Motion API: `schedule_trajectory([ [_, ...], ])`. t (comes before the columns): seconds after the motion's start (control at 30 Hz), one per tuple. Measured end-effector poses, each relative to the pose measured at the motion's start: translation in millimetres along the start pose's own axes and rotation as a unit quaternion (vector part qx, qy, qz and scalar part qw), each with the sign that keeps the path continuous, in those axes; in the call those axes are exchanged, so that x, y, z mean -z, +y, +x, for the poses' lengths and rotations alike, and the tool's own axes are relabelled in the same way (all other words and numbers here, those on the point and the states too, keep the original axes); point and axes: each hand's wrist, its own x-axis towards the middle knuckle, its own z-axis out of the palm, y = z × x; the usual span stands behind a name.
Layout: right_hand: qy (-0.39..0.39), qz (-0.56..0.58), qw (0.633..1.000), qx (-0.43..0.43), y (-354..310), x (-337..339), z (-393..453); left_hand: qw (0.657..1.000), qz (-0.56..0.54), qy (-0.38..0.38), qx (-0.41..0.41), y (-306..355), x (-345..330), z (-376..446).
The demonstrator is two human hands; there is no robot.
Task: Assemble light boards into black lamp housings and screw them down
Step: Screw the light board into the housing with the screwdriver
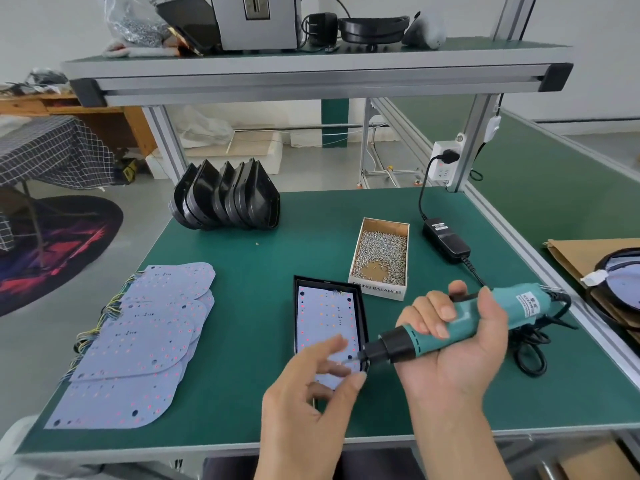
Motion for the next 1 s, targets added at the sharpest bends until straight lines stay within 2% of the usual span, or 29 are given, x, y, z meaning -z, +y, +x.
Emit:
schedule_trajectory([
  [0.13, 0.002, -0.021, 0.999, 0.030, -2, 3, 12, 0.993, 0.084, 0.048, -0.062, -2, 14, 5],
  [0.17, 0.003, -0.031, 0.999, 0.035, -2, 5, 15, 0.991, 0.098, 0.065, -0.056, -3, 19, 6],
  [0.27, 0.003, -0.079, 0.996, 0.046, 4, 11, 18, 0.989, 0.112, 0.084, 0.056, -14, 30, 18],
  [0.37, -0.006, -0.123, 0.991, 0.052, 16, 16, 16, 0.973, 0.159, 0.012, 0.165, -26, 33, 37],
  [0.5, -0.017, -0.172, 0.983, 0.062, 29, 18, 14, 0.952, 0.199, -0.077, 0.221, -34, 27, 58],
  [0.67, -0.024, -0.212, 0.973, 0.084, 36, 13, 11, 0.941, 0.241, -0.110, 0.210, -40, 20, 67],
  [1.0, -0.053, -0.245, 0.963, 0.096, 41, 12, 9, 0.947, 0.229, -0.101, 0.199, -43, 16, 65],
])
